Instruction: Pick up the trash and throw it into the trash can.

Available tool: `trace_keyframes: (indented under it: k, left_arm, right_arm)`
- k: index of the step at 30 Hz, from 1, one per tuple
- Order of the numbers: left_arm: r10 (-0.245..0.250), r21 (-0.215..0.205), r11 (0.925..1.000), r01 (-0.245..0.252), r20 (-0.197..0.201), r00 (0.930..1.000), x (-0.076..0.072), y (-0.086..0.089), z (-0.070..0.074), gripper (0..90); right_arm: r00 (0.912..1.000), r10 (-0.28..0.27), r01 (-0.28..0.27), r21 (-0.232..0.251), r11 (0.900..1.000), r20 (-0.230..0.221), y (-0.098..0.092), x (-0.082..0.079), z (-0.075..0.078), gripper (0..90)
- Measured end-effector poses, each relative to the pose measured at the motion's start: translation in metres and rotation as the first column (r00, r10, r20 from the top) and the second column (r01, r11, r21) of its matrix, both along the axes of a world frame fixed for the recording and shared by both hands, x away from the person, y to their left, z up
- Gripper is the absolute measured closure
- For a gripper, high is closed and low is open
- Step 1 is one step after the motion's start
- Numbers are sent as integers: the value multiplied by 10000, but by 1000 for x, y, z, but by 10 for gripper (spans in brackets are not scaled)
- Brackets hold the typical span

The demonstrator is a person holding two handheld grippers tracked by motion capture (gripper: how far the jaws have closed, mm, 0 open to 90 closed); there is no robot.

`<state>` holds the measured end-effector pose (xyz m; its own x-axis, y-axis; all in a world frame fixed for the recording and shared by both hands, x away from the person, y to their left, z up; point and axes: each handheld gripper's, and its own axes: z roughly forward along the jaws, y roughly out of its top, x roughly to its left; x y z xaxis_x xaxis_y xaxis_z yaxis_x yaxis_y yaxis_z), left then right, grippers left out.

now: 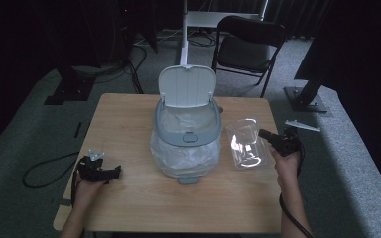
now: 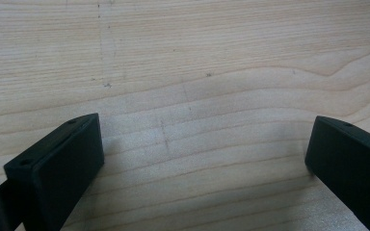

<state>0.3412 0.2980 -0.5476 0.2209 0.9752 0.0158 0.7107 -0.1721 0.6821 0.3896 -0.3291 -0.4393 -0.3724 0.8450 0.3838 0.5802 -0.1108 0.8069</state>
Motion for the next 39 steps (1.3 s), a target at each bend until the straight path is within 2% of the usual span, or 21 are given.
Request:
trace_keyframes:
  k: [11,20,21,28,35,39]
  left_arm:
    - [-66,-13,10000,66,-1,10000,1,1,0,7]
    - [-63,-16,10000,63,4,10000,1,1,0,7]
    - [-63,-16,10000,63,6,10000,1,1,0,7]
    - [-66,-17,10000,66,5,10000,1,1,0,7]
    - [-63,-18,10000,63,6,10000,1,1,0,7]
    - [-62,-18,10000,62,6,10000,1,1,0,7]
  right_arm:
    - [9974,-34,39,-71,10000,714,-4,-16,25,856]
    - [9904,35,-38,22,10000,1378,-1,-26,49,856]
    - [9874,68,-80,68,9999,1582,-1,-29,56,856]
    - [9741,189,-248,233,9994,2253,4,-40,82,856]
    - [9597,223,-320,302,9990,2800,7,-48,104,856]
    - [9520,277,-471,563,9973,3049,8,-51,114,856]
